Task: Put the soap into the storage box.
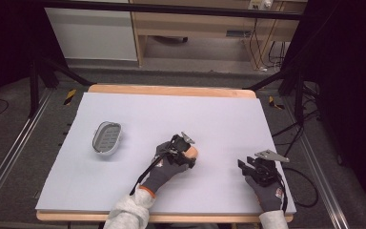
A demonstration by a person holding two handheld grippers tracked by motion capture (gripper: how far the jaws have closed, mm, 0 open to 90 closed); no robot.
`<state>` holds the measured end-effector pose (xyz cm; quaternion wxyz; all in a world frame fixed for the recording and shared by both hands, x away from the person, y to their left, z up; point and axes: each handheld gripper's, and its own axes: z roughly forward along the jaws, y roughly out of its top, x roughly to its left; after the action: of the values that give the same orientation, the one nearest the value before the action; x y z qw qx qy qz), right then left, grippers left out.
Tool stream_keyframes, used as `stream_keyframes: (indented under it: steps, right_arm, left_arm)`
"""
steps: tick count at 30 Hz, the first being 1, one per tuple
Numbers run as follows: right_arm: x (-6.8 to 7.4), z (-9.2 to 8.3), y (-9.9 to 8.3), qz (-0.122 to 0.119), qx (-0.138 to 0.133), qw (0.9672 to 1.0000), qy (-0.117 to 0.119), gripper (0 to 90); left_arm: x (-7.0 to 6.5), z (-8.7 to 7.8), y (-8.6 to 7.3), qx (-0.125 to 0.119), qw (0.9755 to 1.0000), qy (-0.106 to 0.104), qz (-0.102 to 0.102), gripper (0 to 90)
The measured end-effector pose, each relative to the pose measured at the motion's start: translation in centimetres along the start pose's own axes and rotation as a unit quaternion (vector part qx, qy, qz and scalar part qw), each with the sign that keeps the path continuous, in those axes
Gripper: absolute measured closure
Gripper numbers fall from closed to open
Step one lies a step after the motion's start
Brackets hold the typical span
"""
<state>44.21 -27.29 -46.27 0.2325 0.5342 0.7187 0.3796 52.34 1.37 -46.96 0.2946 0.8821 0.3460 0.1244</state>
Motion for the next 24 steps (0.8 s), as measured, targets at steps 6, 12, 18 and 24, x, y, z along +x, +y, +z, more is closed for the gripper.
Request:
stream_keyframes:
  steps: [6, 12, 18, 24]
  right_arm:
    - [-0.1, 0.0, 0.0, 0.000, -0.001, 1.0000, 0.000, 56.0]
    - [-0.2, 0.0, -0.1, 0.002, -0.002, 1.0000, 0.001, 56.0]
    - [-0.2, -0.1, -0.1, 0.000, -0.005, 1.0000, 0.000, 56.0]
    - [-0.1, -0.2, -0.1, 0.006, -0.004, 1.0000, 0.003, 56.0]
  left_arm:
    - [0.0, 0.0, 0.2, 0.007, 1.0000, 0.002, -0.002, 31.9]
    - [0.0, -0.2, 0.3, 0.010, 0.9999, -0.004, -0.009, 31.9]
    - [-0.2, -0.9, 0.3, 0.008, 0.9999, -0.007, -0.009, 32.0]
    - [-0.2, -2.4, 0.2, -0.004, 0.9999, -0.009, -0.007, 32.0]
